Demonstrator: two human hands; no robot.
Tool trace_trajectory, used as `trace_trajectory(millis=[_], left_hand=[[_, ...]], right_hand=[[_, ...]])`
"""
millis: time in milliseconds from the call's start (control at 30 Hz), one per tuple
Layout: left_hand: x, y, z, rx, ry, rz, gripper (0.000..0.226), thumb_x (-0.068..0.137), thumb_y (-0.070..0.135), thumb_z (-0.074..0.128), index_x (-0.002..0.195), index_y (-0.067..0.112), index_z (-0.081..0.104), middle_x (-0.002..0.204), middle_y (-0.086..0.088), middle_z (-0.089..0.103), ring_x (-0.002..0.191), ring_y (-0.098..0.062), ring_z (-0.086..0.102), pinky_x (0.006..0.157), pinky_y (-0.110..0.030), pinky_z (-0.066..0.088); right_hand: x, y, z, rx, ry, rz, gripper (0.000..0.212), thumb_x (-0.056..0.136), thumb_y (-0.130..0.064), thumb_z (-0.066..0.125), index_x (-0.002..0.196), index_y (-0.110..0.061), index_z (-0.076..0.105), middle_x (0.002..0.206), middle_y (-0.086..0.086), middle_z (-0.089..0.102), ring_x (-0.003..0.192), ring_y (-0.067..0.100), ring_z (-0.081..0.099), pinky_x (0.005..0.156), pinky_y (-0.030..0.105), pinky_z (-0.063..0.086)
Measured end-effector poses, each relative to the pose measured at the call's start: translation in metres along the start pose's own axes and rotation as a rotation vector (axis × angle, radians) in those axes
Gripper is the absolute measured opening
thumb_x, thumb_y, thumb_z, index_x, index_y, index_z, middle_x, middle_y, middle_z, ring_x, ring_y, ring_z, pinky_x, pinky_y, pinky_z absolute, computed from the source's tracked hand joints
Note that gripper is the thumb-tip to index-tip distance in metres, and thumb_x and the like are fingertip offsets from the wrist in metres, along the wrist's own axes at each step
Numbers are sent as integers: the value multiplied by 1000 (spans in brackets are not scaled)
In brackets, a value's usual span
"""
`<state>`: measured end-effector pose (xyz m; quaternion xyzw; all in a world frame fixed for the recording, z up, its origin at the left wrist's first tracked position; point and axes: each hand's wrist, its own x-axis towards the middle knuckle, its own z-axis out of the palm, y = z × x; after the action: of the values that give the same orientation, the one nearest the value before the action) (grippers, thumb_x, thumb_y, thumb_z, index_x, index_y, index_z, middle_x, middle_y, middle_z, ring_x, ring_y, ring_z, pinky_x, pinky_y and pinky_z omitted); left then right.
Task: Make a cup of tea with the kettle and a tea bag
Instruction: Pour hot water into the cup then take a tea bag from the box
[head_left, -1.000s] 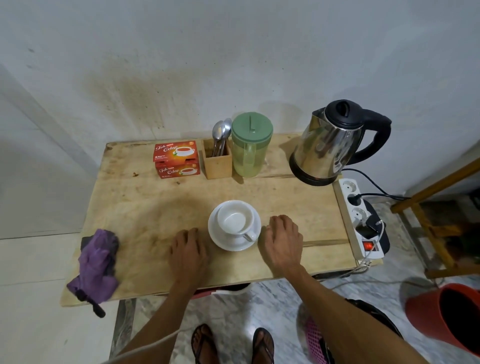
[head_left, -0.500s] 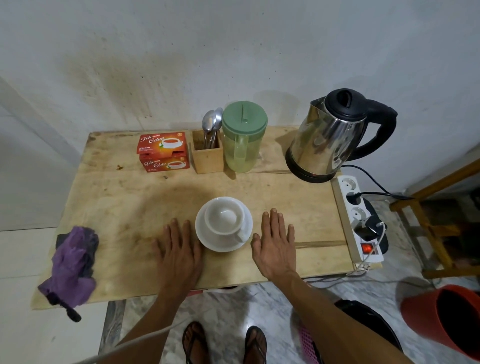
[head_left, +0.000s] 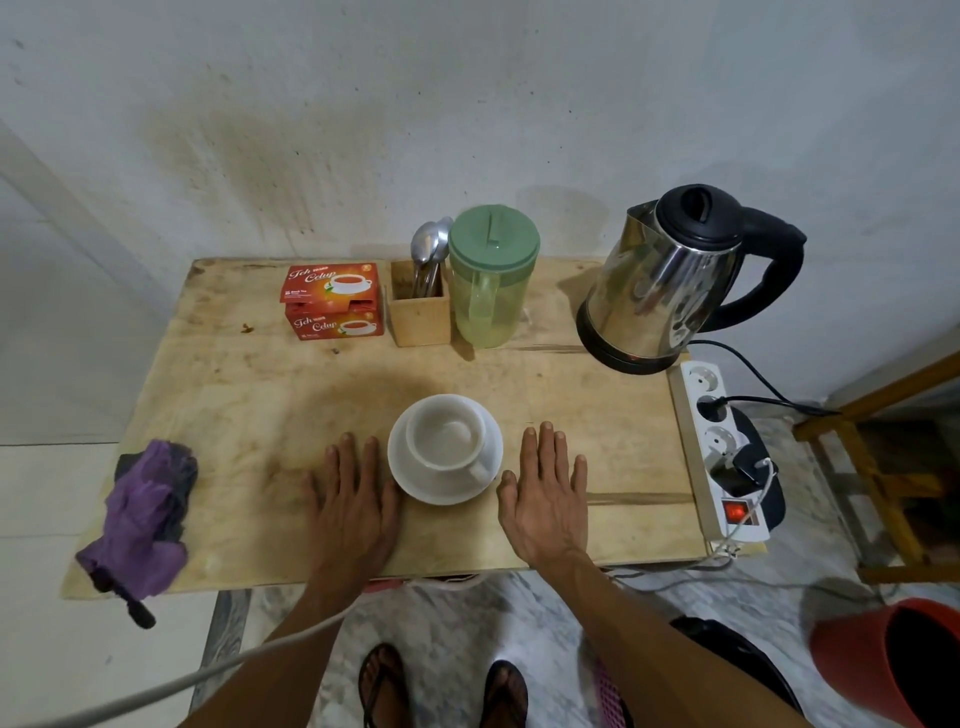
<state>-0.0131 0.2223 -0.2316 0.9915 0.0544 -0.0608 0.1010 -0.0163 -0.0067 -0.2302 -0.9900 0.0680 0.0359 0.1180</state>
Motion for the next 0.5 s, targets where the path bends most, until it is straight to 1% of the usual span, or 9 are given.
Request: trace_trajectory(millis=[200,300,500], left_hand=[[0,-2,2,2,0,-10,67,94,50,8,154,22,13,163,-8,12,150,-28,13,117,-55,13],[0,-2,1,-3,10,-8,68,93,51,8,154,21,15,163,-9,14,150,-29,15,117,-56,13],[2,-3,3,4,17,-7,67,94,52,9,154,23,13,163,-7,11,151,-27,12,118,-54,11]], right_hand=[[-1,1,-1,-1,-28,-16,68,98,-43,16,158,-11,16,166,12,9,154,27,8,122,53,8],[0,1,-1,1,-37,-22,68,98,-44,14,158,-11,14,166,12,5,154,27,5,122,52,5],[0,1,0,15,-26,-18,68,98,-44,16,158,-10,17,166,12,9,154,28,8,122,53,9]])
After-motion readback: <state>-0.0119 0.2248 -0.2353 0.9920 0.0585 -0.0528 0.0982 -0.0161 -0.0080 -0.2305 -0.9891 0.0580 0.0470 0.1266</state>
